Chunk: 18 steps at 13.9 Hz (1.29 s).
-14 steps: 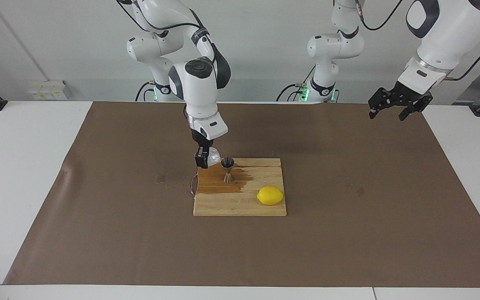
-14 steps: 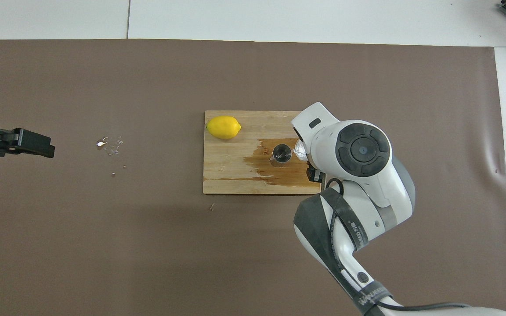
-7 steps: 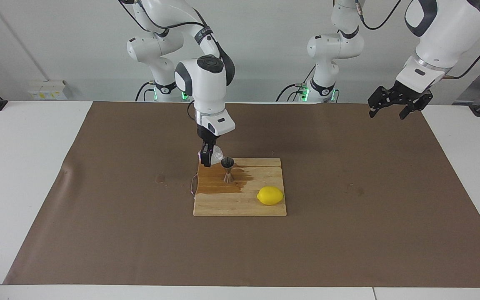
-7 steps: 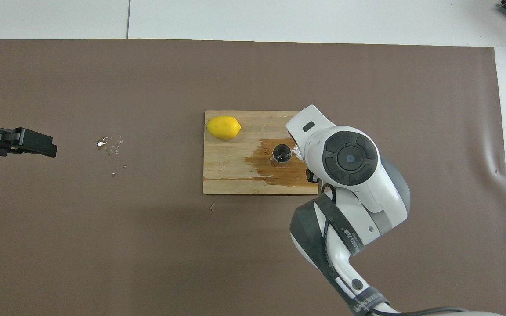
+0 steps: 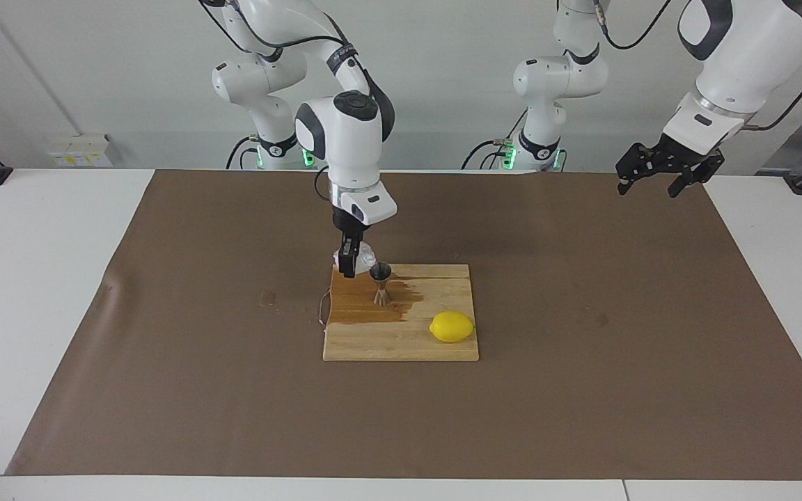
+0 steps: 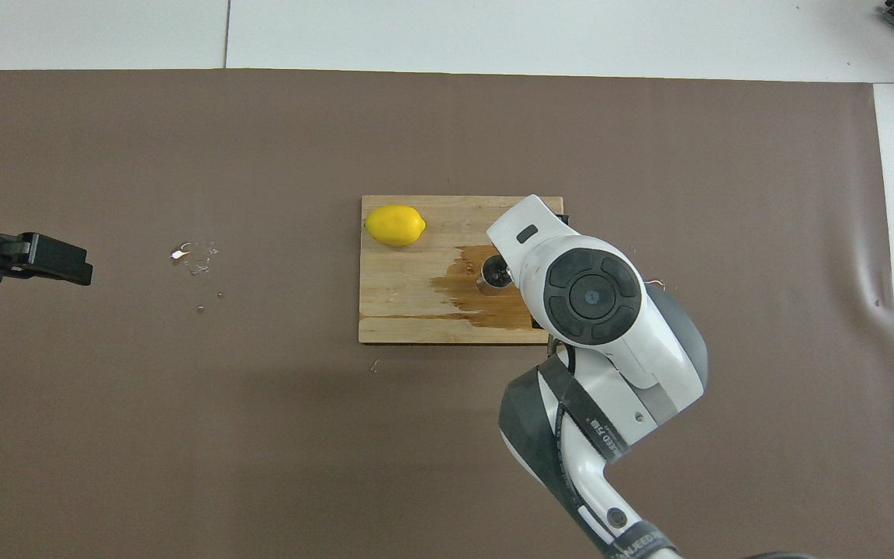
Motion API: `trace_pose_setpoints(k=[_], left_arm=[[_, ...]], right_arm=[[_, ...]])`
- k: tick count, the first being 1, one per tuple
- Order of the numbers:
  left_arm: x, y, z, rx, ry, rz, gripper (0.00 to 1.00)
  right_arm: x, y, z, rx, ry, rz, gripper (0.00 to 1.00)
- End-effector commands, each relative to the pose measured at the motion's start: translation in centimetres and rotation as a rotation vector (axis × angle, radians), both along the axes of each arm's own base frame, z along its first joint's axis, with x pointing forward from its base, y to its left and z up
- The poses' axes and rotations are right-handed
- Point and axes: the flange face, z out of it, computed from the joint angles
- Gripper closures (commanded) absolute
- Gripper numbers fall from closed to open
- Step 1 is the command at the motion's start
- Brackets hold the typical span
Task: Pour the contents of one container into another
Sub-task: 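Tilt the white cup with the right gripper to pour into the silver cup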
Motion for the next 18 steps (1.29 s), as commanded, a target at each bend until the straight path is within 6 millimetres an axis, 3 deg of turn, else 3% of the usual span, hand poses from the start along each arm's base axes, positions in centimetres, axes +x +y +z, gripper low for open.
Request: trace_pose_setpoints(k=[1,18], left_arm=[[-0.54,0.25,0.46,0.019,0.005,-0.001,0.00],[-0.54,0.25,0.46,0.019,0.005,-0.001,0.00]], right_arm=[[-0.45,-0.13,0.32,-0.033,-0.012,-0.013,0.83],[-0.35,-0.49,0.14,-0.017,-0.007,-0.018,0.83]])
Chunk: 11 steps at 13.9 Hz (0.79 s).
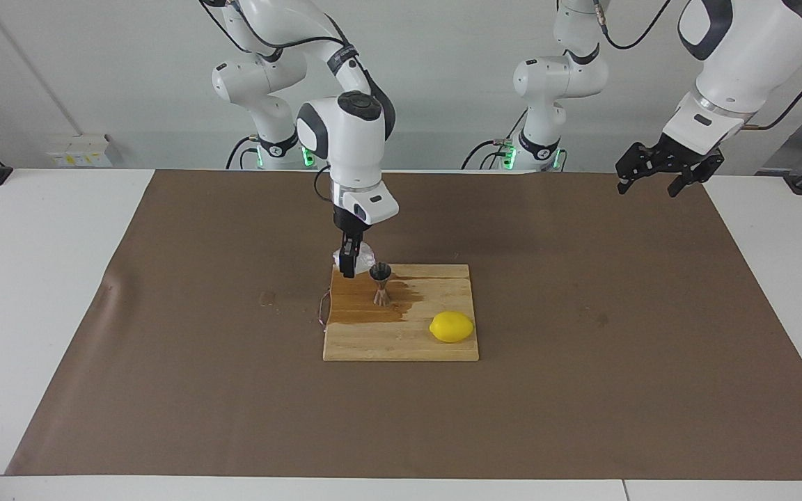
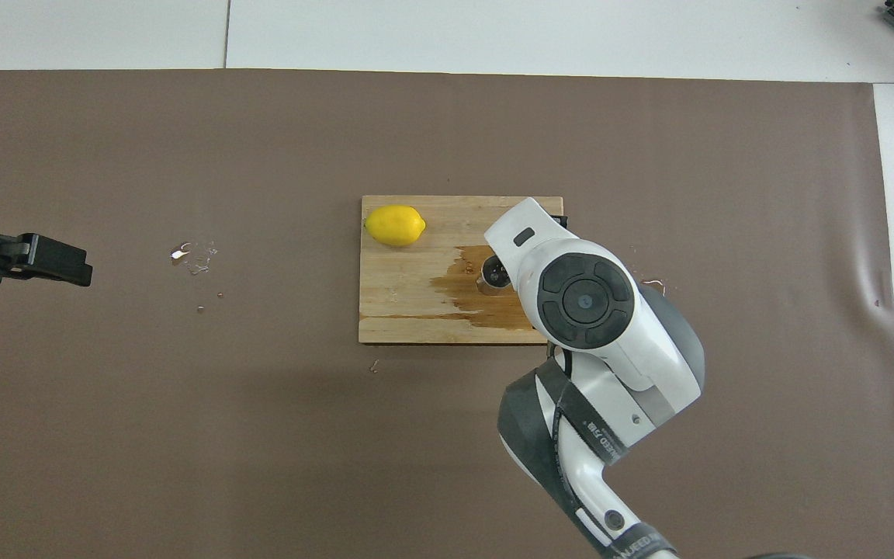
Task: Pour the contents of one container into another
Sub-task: 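Tilt the white cup with the right gripper to pour into the silver cup, then tilt the white cup upright and carry it back with the right gripper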
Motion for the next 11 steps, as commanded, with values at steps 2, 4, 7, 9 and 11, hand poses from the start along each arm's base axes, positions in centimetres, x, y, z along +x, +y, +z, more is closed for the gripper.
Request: trace_pose_setpoints(k=[2,4,7,9,11], left_arm=[[-0.5,0.2,0.5,0.019,0.003,-0.001,0.00],[-0.5,0.2,0.5,0.019,0.003,-0.001,0.00],[-0.5,0.2,0.5,0.019,0.003,-0.001,0.00],[-0.5,0.2,0.5,0.019,0.003,-0.001,0.00],[-0.5,0.2,0.5,0.019,0.003,-0.001,0.00]], right_arm=[[-0.3,-0.5,0.4,0.022,0.011,-0.018,0.83],[-0.1,-0.7,0.5,0.066,0.041,0.008,0.83],[0.8,-2.1,0.8,0.138,0.048,0.044,0.83],[1.2,-2.7,1.0,0.180,0.062,0.054,0.84],[1.9,-4.0,1.5,0.223,0.069,0.062,0.84]])
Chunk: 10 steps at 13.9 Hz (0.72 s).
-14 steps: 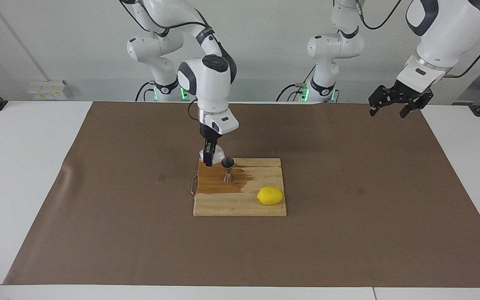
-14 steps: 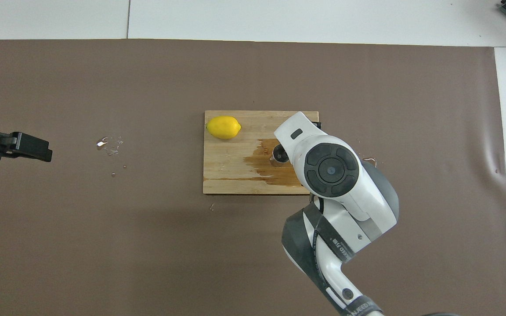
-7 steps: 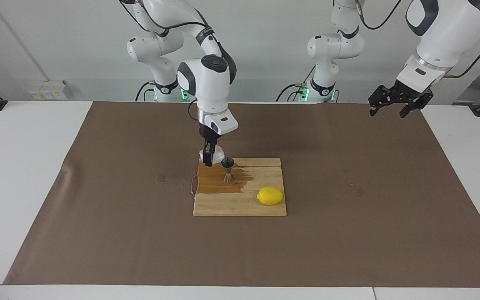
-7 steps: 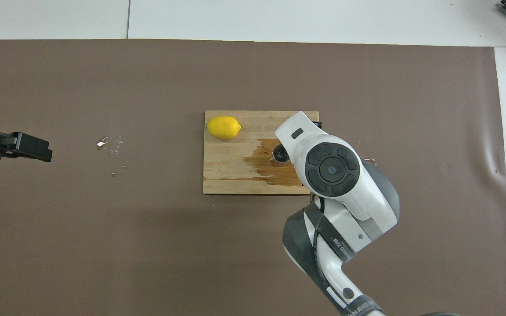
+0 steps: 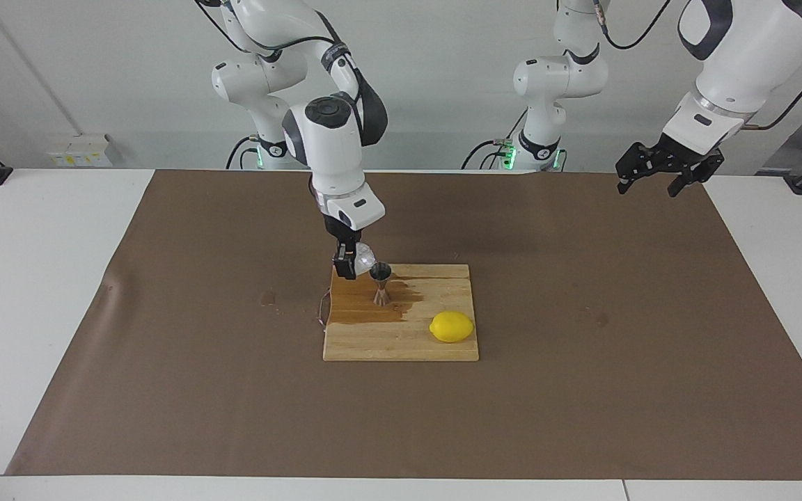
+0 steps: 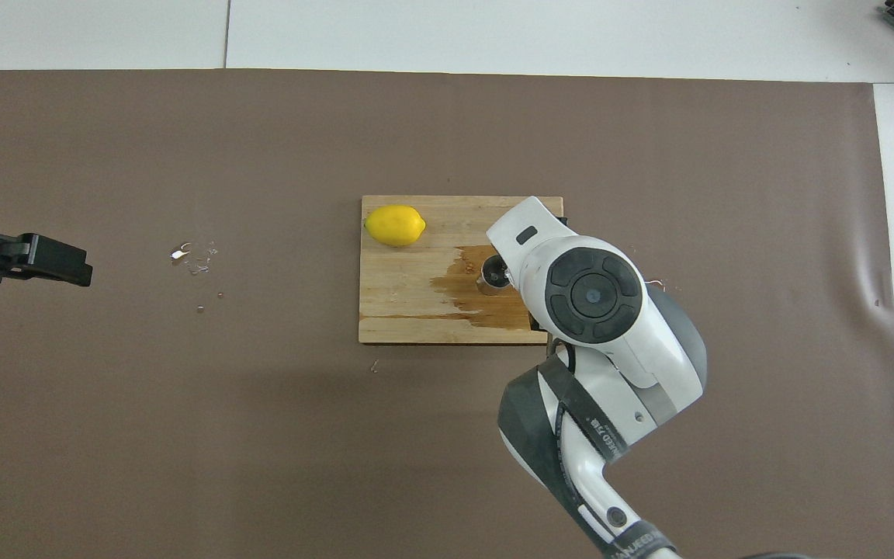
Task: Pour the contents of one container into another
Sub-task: 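Tilt the white cup upright and carry it back with the right gripper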
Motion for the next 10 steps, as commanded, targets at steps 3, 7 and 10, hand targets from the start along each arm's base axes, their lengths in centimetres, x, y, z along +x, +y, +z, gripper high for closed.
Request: trace_pose_setpoints(k=[3,7,10], left_arm=[[-0.5,0.2,0.5,0.019,0.003,-0.001,0.00],[-0.5,0.2,0.5,0.019,0.003,-0.001,0.00],[-0.5,0.2,0.5,0.019,0.003,-0.001,0.00]], right_arm=[[1.3,-4.5,2.2,0.149,-0.002,0.046,0.84],[2.6,-12.7,1.6,0.322,-0.010,0.086,0.84],[1.9,-19.1,-1.8,0.392,-0.011,0.104,0.84]])
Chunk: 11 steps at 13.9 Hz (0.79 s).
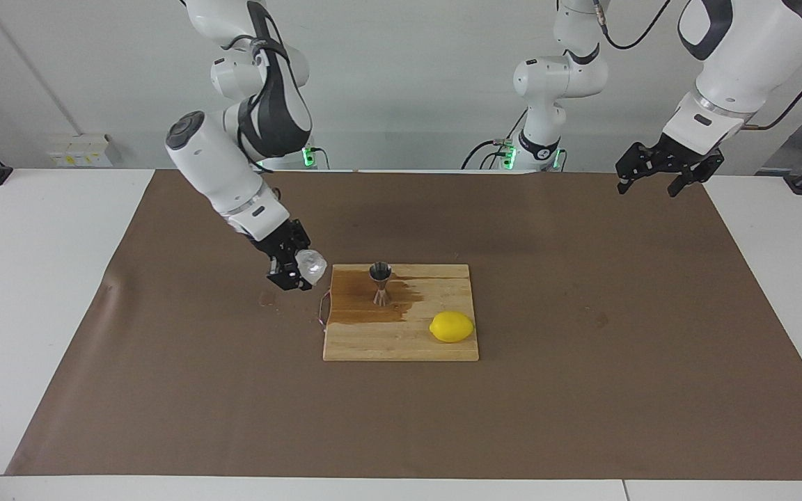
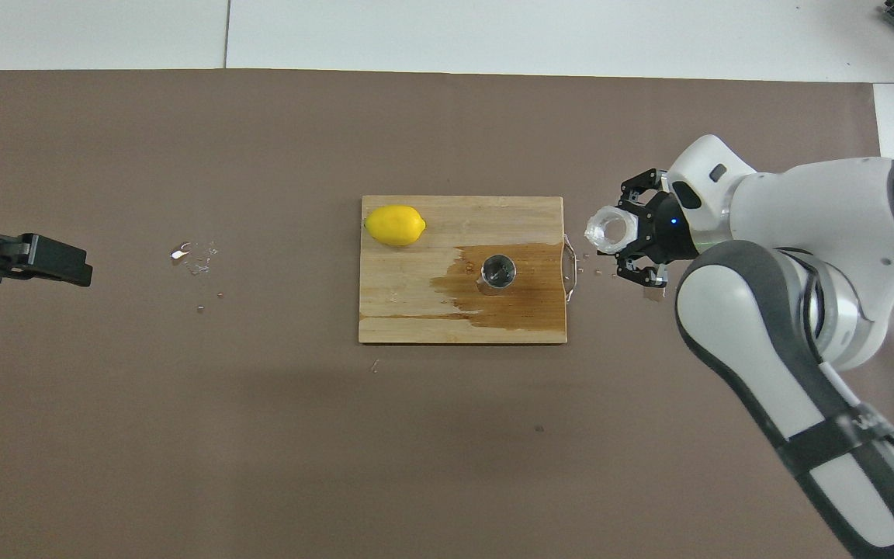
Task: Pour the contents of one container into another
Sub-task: 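Tilt the white cup upright and carry it back with the right gripper, then lower the white cup to its starting spot and open the right gripper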
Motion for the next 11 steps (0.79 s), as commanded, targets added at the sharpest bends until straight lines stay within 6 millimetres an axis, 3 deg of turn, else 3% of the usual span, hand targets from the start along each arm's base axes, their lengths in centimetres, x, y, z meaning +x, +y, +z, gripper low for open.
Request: trace_pose_setpoints(k=[1,4,6,9,11], left_arm=[[-0.5,0.2,0.5,0.019,0.003,-0.001,0.00],[-0.5,0.2,0.5,0.019,0.003,-0.001,0.00],[-0.5,0.2,0.5,0.019,0.003,-0.001,0.00],[-0.5,0.2,0.5,0.019,0.003,-0.001,0.00],[-0.5,0.2,0.5,0.019,0.003,-0.001,0.00]], right_arm=[[-2.0,-5.3,-3.7,0.071,-0.003,0.026,0.84],[-3.2,-10.2,-8.6,0.109,-0.008,0.039,0.84],[-4.2,-12.1,-11.4,0.087,-0.010,0.065,0.83],[-5.0,-12.9,-13.1,0.108,-0.001,0.043,0.84],[-5.1,-12.7,-15.6,0.168,-0.018,0.045,0.83]])
